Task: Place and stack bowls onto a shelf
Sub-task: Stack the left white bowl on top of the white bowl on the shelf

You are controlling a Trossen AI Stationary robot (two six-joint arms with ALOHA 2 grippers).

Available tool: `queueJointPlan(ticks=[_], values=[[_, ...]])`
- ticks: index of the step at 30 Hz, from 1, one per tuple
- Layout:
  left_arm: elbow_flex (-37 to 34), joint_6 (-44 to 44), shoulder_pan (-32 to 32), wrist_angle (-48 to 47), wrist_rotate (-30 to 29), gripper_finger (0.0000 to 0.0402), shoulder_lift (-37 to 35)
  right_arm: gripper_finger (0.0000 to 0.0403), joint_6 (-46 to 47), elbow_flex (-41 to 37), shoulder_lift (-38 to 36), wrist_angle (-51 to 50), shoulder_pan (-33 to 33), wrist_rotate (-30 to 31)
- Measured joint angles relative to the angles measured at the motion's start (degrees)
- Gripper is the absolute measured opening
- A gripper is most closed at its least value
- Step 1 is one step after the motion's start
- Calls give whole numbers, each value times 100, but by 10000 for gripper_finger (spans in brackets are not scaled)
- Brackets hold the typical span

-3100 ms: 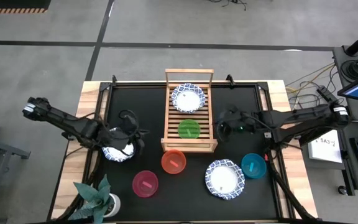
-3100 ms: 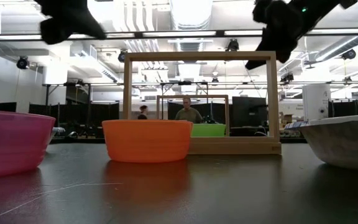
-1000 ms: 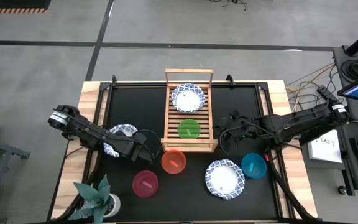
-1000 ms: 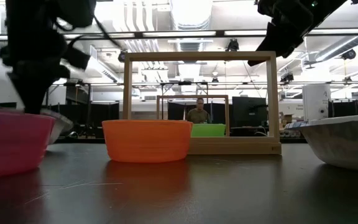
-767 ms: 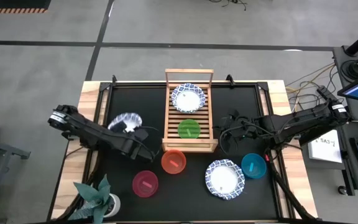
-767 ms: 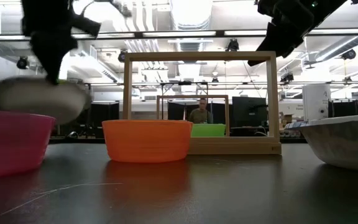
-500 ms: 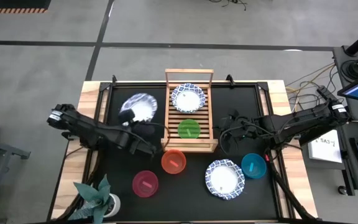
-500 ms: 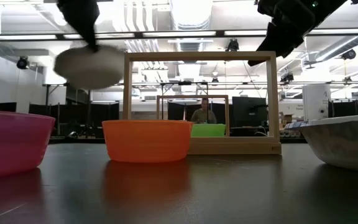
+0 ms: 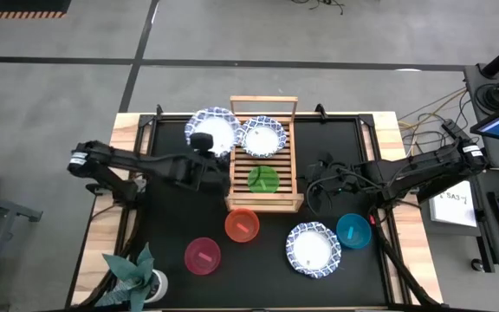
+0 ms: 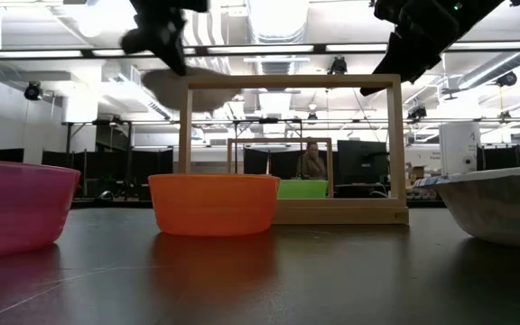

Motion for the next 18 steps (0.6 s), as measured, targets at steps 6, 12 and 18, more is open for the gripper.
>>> queueJointPlan(ticks=[6,12,18], values=[[-65,1709,847,1866,1594,0,0,9,-58,0,0,0,0,-2],[-184,2685,1609,2941,3020,0,8,9,-77,0,0,0,-1,0],[-425,2723,2101,3574,3673,0,240,9,-164,0,0,0,0,0]])
